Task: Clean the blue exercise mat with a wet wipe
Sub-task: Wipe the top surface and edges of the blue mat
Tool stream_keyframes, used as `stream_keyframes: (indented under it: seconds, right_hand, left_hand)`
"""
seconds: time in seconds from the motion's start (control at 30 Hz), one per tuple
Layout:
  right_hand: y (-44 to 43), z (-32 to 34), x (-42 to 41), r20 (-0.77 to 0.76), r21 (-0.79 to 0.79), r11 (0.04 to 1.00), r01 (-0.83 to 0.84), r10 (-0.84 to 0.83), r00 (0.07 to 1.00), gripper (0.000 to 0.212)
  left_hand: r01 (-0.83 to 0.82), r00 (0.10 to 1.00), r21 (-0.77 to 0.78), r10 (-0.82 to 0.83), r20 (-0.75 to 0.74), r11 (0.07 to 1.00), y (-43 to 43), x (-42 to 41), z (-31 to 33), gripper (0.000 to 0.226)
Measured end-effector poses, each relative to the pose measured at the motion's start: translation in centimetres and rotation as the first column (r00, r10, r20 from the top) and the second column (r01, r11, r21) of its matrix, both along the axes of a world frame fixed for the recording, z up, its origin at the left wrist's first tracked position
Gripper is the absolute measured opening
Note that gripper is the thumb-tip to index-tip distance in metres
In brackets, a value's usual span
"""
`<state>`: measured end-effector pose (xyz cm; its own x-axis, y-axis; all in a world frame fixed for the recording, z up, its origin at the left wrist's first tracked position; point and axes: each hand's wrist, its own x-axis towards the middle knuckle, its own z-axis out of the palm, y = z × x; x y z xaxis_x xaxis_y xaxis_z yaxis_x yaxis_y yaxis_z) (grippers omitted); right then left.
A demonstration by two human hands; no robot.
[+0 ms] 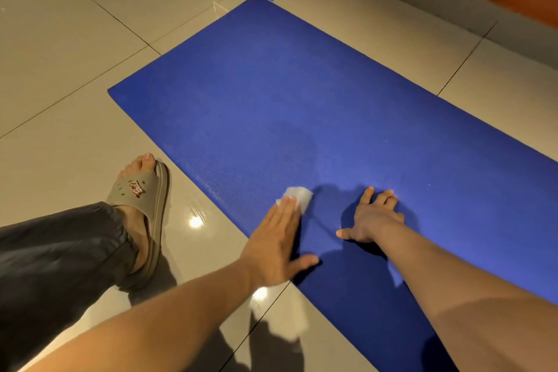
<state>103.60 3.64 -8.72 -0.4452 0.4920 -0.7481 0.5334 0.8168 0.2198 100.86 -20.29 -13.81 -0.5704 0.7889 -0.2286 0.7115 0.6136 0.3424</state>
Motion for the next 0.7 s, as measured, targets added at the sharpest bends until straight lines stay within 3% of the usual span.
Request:
stream_keyframes:
  seconds: [0.07,0.13,0.27,0.43,0.57,0.7]
  right_hand:
    - [0.0,-0.1,-0.1,-0.002,0.002,1.000,0.003,-0.003,1.000,0.139]
    - [0.0,-0.2,0.0,-0.008,0.004,1.000,0.001,-0.001,1.000,0.139]
    - [0.2,-0.4,0.6,-0.021,0.005,1.000,-0.019,0.019,1.000,0.136]
    - [0.3,-0.5,0.8,-0.025,0.004,0.999,-0.039,0.039,0.999,0.134]
    - [0.5,-0.5,1.0,-0.022,0.000,0.998,-0.056,0.056,0.998,0.132]
    - [0.5,-0.5,1.3,-0.011,0.018,0.996,-0.091,0.092,0.996,0.131]
  left_hand:
    - [0.106,0.994,0.035,-0.106,-0.019,0.994,-0.4,0.0,-0.6,0.108]
    - [0.154,0.979,-0.028,-0.157,-0.132,0.988,-1.3,-1.9,-0.7,0.104]
    - [-0.175,0.968,-0.185,0.135,-0.211,0.967,-2.9,-6.3,0.2,0.104]
    - [-0.277,0.957,-0.139,0.259,-0.133,0.951,-1.1,-3.4,0.3,0.108]
    - [-0.179,0.982,-0.091,0.172,-0.079,0.980,-0.2,0.3,0.0,0.105]
    - [-0.092,0.977,-0.190,0.052,-0.206,0.977,-2.8,-2.3,-0.3,0.103]
